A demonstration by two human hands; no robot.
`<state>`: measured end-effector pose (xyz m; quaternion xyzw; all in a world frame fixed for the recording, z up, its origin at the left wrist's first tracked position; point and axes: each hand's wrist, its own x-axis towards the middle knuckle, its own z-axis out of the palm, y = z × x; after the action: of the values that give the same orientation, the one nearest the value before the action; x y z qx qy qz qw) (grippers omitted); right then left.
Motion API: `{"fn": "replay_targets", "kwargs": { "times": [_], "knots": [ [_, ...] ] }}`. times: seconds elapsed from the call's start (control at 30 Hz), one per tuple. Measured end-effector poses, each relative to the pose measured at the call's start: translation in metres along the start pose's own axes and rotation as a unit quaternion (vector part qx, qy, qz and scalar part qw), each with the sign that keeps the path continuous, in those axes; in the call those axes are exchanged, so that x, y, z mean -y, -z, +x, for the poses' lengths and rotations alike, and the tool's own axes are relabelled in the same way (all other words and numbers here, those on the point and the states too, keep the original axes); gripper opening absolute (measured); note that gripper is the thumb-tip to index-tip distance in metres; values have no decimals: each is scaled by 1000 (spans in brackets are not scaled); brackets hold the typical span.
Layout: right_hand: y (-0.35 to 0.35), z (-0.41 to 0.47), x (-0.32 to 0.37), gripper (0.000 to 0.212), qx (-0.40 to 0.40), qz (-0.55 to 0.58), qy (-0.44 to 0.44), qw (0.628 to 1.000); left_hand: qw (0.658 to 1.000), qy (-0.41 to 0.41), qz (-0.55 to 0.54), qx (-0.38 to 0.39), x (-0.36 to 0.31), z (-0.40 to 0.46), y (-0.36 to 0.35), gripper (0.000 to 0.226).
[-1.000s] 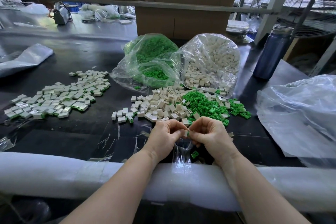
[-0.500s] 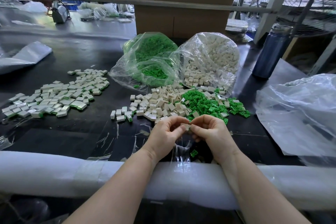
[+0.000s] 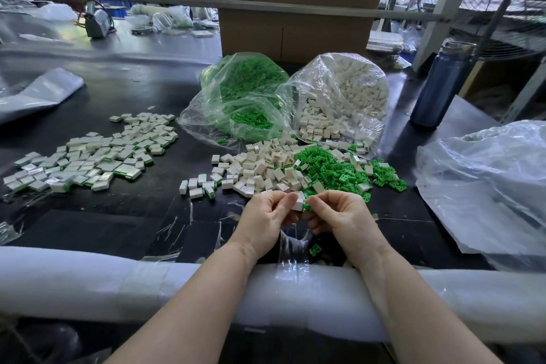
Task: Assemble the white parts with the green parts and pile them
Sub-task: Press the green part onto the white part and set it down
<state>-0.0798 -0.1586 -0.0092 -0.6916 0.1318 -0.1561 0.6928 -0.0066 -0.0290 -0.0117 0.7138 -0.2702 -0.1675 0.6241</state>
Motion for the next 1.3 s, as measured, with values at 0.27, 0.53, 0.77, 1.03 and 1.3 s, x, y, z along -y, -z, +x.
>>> {"fn": "replay_targets", "kwargs": {
  "times": [0.27,0.53,0.77,1.03,1.3],
  "knots": [
    [-1,-1,0,11,9,1,-9,1000,1000,8,-7,-12,-1,0,1,14],
    [-1,0,0,14,-30,14,-12,999,999,9,-37,21,-3,-1,0,12],
    [-1,2,-2,15,-32,-18,2,999,999,1,-30,26,-1,0,0,10],
    [0,2,-4,16,-30,-29,13,999,999,-2,-17,27,-1,0,0,7],
    [-2,4,-6,16,-8,-92,15,996,999,15,-47,5,-2,0,0,8]
  ]
}}
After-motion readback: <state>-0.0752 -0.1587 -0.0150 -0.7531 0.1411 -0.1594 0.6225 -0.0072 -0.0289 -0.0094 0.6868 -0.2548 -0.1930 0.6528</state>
